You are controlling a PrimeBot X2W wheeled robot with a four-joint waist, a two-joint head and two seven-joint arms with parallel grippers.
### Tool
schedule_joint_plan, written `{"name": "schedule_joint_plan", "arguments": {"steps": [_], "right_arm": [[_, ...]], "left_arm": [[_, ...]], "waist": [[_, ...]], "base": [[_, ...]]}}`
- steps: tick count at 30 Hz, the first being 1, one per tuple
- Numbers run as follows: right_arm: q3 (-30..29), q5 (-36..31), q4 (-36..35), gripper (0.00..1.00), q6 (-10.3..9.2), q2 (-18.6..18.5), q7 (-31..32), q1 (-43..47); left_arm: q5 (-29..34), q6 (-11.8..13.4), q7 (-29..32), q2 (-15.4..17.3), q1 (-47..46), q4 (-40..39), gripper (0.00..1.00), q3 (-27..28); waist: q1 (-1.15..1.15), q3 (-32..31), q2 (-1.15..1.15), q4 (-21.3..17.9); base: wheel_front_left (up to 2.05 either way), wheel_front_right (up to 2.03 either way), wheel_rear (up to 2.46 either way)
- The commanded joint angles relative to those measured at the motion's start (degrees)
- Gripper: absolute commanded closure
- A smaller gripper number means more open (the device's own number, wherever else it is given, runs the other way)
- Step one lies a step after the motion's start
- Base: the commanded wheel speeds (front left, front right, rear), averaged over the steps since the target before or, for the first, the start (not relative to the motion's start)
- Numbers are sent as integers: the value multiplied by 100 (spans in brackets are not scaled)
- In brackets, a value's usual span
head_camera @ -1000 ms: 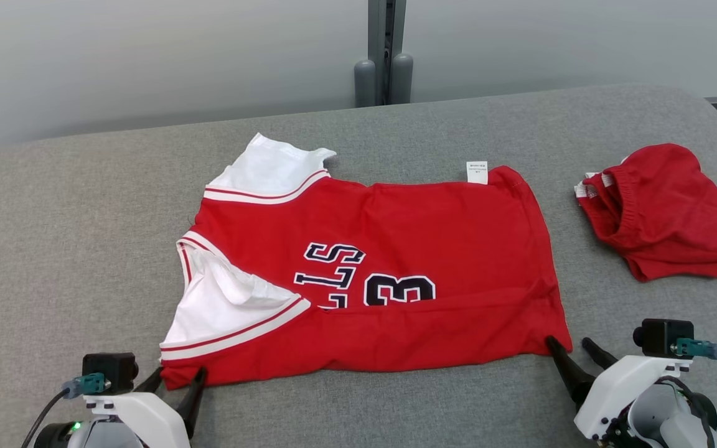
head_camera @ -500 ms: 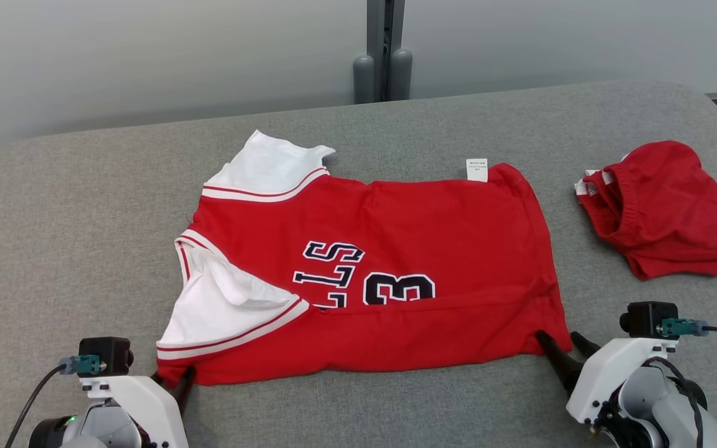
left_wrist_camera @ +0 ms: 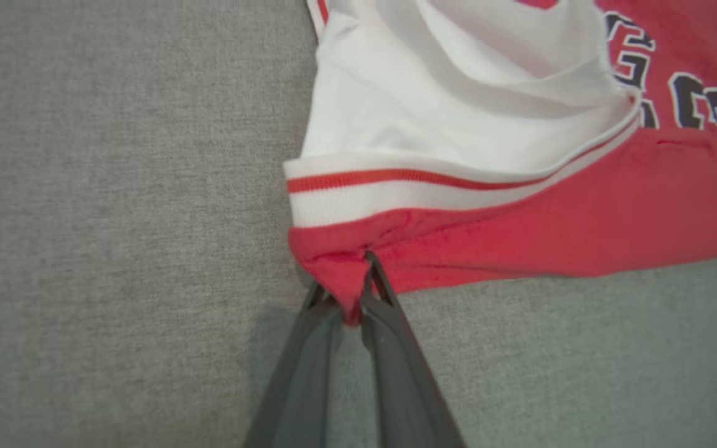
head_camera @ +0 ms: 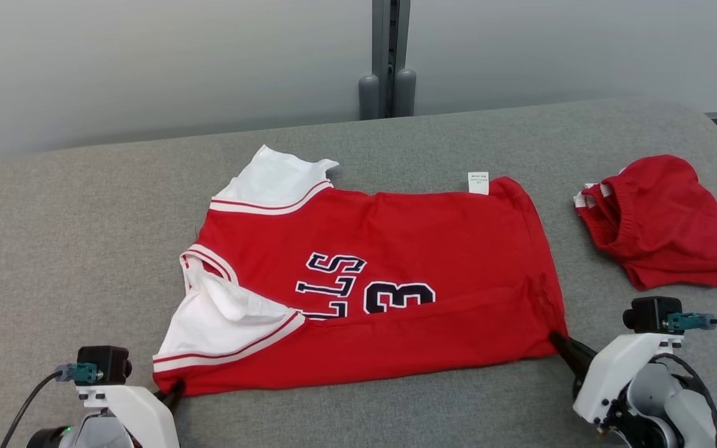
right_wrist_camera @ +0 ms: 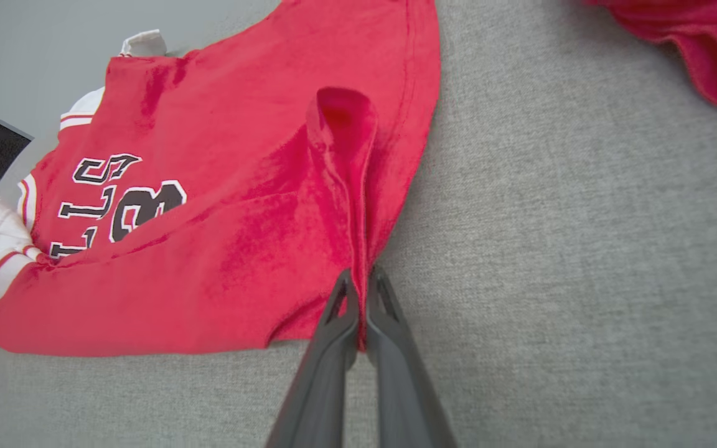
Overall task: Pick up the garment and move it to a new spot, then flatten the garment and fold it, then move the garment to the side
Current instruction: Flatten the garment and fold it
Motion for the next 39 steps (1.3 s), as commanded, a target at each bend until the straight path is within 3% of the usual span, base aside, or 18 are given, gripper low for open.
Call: {"name": "schedule_joint_plan", "arguments": {"steps": [1, 9, 14, 21, 28, 29, 30, 31, 39], "right_arm": [[52, 101, -125, 100, 1, -244, 146, 105], [98, 675, -692, 100, 1, -741, 826, 358], [9, 910, -991, 100, 1, -1076, 1302, 610], [-255, 1103, -1234, 100, 1, -1207, 1918, 1109], [-707, 899, -1330, 100, 1, -1135, 2318, 1466], [-779, 847, -1346, 60, 1, -1099, 2363, 1500], [-854, 799, -1365, 5, 1, -1060, 2400, 1529], [-912, 748, -1391, 0, 1, -1020, 2453, 1557], [-1450, 381, -1785, 0, 1, -711, 2905, 1782]], "left_arm": [[-74, 13, 76, 132, 163, -150, 100, 9], [-215, 165, 422, 462, 574, -974, 100, -15], [-303, 468, 722, 735, 941, -1657, 100, -31], [-412, 869, 972, 968, 1427, -2437, 100, -55], [-492, 1097, 1149, 1084, 1713, -2821, 100, -89], [-515, 1103, 1185, 1090, 1731, -2843, 100, -98], [-522, 1118, 1194, 1096, 1733, -2863, 58, -103], [-526, 1139, 1198, 1096, 1729, -2881, 0, -96], [-426, 1195, 1226, 1144, 1693, -2947, 0, -146]], "waist": [[0, -82, 0, 3], [0, -228, 0, 73], [0, -285, 0, 131], [0, -392, 0, 256], [0, -458, 0, 319], [0, -468, 0, 318], [0, -475, 0, 315], [0, -477, 0, 311], [0, -483, 0, 255]], "base": [[0, 0, 0], [0, 0, 0], [0, 0, 0], [0, 0, 0], [0, 0, 0], [0, 0, 0], [0, 0, 0], [0, 0, 0], [0, 0, 0]]}}
